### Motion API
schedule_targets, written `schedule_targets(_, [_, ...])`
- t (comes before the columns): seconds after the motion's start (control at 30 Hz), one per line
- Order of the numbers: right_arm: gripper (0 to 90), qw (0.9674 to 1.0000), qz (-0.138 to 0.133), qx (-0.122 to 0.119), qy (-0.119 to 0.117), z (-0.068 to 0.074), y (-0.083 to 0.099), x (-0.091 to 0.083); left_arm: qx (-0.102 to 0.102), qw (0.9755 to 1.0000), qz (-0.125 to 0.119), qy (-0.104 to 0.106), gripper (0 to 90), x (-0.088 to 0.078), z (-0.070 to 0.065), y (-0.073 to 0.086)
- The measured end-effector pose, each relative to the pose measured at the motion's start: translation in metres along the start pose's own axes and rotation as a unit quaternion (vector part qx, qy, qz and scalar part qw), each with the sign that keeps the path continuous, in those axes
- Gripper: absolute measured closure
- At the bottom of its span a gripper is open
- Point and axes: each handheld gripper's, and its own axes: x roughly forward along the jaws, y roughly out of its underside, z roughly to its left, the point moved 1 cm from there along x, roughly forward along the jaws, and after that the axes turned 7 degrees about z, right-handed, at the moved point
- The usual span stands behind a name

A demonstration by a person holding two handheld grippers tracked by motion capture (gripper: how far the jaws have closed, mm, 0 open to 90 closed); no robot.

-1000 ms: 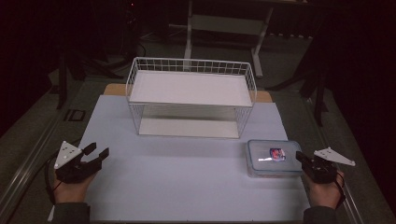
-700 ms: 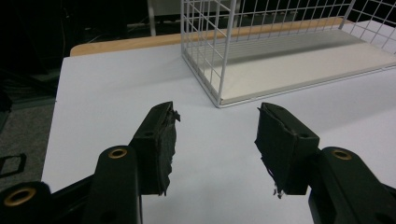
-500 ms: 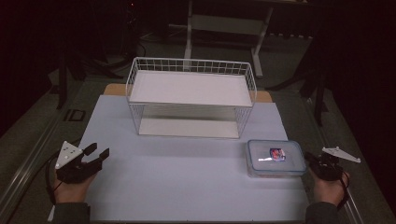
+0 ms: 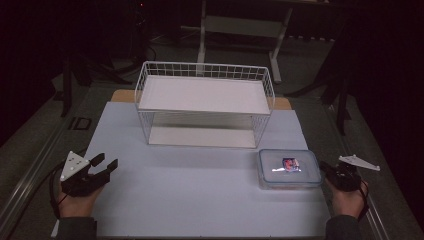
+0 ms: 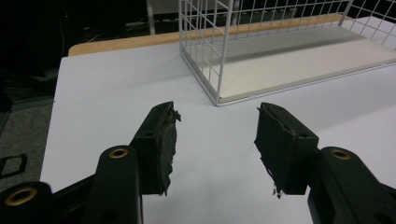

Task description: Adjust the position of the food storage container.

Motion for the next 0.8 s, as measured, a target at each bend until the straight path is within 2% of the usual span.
schedule_targets(0.23, [90.0,0.9994,0.006,-0.03,-0.016,0.02,-0.008,0.008,0.002,1.0,0.002,0.002,47.2,0.001,0.0,0.0])
schedule_targets(0.4, [90.0,0.9989,0.009,-0.04,-0.021,0.029,-0.012,0.014,0.002,1.0,0.002,0.003,47.4,0.002,-0.001,0.0])
schedule_targets(0.53, [90.0,0.9989,0.01,-0.037,-0.026,0.031,-0.02,0.023,0.001,1.0,0.002,0.001,47.5,0.002,-0.001,0.0])
schedule_targets(0.63, [90.0,0.999,0.012,-0.026,-0.035,0.027,-0.025,0.03,-0.002,1.0,0.001,0.0,47.6,0.001,0.001,0.001])
schedule_targets(0.8, [90.0,0.9985,0.023,-0.018,-0.046,0.026,-0.026,0.037,-0.005,1.0,0.003,0.0,47.6,0.002,0.001,0.001])
